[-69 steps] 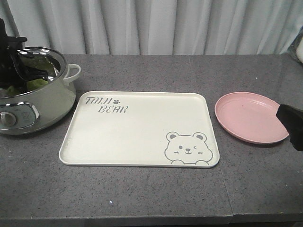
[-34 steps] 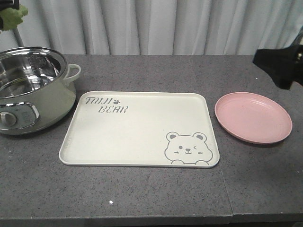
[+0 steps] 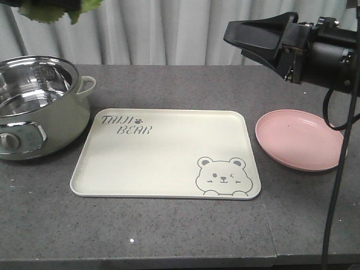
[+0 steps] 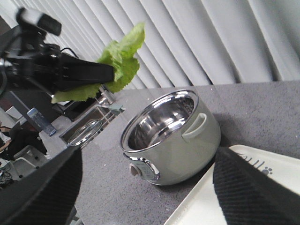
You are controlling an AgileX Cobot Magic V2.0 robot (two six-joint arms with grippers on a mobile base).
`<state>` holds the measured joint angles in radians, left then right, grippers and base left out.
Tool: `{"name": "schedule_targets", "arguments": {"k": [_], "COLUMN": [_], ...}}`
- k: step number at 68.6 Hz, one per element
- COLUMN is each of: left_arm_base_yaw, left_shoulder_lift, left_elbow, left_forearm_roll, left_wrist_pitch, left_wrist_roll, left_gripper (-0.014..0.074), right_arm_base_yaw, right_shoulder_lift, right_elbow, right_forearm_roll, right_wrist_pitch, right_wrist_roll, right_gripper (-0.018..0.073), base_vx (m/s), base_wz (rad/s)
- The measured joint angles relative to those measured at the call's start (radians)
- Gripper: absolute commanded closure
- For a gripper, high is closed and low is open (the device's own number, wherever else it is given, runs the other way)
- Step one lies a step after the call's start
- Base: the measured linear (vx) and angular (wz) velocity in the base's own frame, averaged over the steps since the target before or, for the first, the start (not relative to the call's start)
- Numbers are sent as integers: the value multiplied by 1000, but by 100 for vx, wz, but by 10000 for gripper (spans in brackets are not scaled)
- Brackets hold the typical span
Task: Transfer vegetables to tray and serve
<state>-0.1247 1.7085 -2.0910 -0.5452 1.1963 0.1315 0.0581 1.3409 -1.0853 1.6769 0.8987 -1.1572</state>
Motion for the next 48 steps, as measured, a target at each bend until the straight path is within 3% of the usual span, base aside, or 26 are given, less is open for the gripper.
{"name": "schedule_targets", "arguments": {"k": [22, 48], "left_arm_base_yaw": [-208, -311], "left_shoulder_lift": [28, 73], "left_elbow": [0, 0], "left_forearm_roll": [-37, -36], "left_wrist_pitch": [-8, -39], "left_wrist_roll": [104, 117], "left_gripper": [603, 603], "right_arm_base_yaw": [0, 0], "right_shoulder_lift": [19, 19], "right_elbow": [-3, -3], "right_forearm_roll": [8, 9], "right_wrist_pitch": [6, 6], "right_wrist_roll": [-12, -15], "right_gripper": [10, 10], "base_vx": [0, 0], "base_wz": [0, 0]}}
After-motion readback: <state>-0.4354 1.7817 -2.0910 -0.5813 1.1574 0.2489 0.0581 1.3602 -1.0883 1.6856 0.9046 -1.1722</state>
